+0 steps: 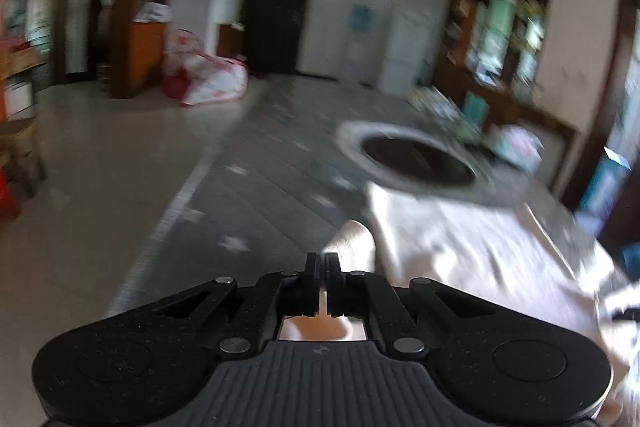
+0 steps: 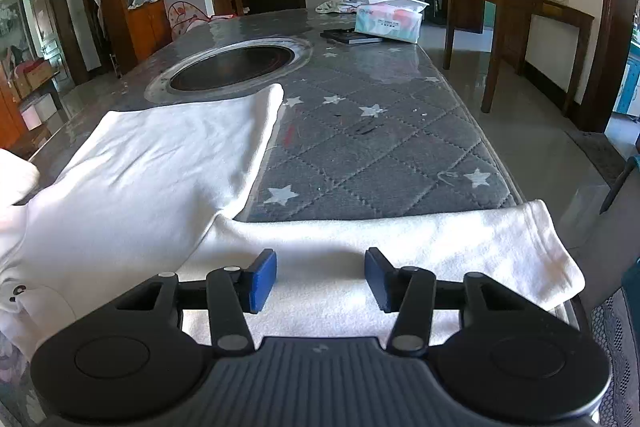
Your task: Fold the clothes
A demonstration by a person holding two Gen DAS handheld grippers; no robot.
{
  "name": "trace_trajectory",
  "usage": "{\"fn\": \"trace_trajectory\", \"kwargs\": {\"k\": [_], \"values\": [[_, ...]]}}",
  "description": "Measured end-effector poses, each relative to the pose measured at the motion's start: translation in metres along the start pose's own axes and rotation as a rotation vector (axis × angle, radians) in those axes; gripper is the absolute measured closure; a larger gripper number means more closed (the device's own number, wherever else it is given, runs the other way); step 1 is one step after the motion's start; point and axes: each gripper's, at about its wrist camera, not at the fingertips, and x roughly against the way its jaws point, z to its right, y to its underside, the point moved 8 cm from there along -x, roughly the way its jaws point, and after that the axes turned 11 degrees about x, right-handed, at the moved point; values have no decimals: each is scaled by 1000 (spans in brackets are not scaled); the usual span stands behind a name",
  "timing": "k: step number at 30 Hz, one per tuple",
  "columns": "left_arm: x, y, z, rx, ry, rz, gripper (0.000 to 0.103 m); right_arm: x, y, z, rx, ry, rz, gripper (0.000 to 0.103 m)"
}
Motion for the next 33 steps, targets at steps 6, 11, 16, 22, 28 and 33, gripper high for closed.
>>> {"fn": "trace_trajectory", "kwargs": {"k": [6, 11, 16, 22, 28, 33], "values": [[21, -8, -59, 118, -154, 68, 100, 0, 0, 1, 0, -4, 0, 52], [23, 3, -97, 165, -275, 53, 100, -1, 0, -2, 8, -4, -3, 49], [25, 13, -114, 169, -363, 40, 100, -1, -1, -2, 13, -5, -7, 48], [36, 12, -79, 131, -278, 31, 98, 2, -4, -5, 26, -7, 1, 47], [21, 27, -7, 79, -40, -82, 97, 2, -5, -12, 38, -20, 1, 41], [-1, 33, 50, 26, 78, -132, 97, -1, -2, -13, 40, -23, -9, 40]]}}
